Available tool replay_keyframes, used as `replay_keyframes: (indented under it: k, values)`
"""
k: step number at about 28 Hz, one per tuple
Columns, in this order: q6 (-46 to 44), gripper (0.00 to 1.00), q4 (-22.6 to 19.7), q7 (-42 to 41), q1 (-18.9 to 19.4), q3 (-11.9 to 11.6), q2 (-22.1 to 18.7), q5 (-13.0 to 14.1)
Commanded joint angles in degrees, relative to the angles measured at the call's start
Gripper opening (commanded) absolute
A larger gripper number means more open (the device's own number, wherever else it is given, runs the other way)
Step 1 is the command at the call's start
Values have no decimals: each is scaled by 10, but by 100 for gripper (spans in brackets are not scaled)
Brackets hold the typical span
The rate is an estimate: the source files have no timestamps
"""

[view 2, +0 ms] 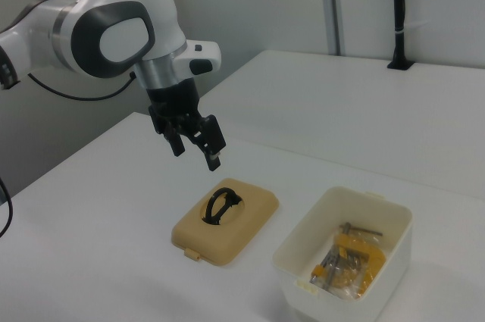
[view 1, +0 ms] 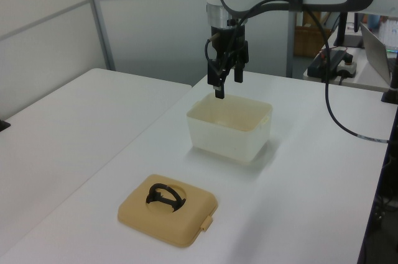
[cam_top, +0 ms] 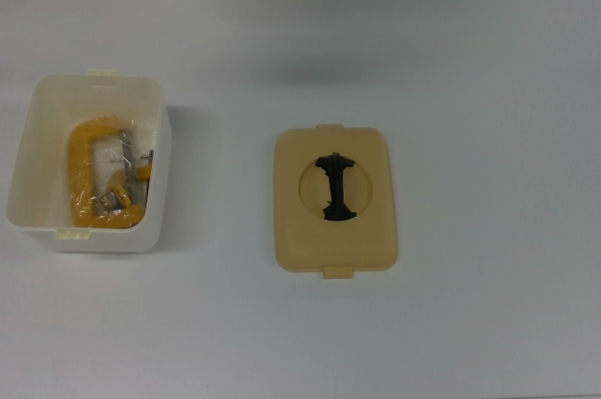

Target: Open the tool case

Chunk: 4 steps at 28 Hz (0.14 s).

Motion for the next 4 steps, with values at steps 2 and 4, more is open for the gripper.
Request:
replay_keyframes:
  k: [2,4]
  values:
    - [-6,100,-7,-8,-1,0,-5,13]
    - [-5,100,-7,-8,0,0,-4,13]
